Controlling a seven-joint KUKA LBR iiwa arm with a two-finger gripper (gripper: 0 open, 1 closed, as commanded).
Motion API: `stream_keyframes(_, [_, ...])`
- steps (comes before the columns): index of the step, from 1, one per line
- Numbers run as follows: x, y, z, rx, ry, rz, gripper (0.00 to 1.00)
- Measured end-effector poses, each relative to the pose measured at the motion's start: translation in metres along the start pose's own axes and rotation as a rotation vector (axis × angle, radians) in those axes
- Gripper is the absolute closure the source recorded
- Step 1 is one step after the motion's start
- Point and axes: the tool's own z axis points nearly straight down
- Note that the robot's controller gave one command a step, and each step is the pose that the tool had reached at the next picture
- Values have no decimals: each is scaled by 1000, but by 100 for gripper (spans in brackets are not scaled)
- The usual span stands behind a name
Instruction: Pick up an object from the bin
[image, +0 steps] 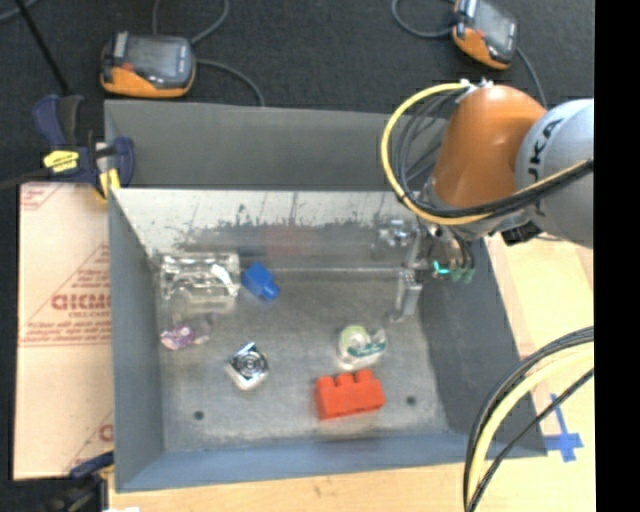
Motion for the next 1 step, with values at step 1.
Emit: stream_keyframes(1, [65, 12, 90, 0, 4, -81, 0])
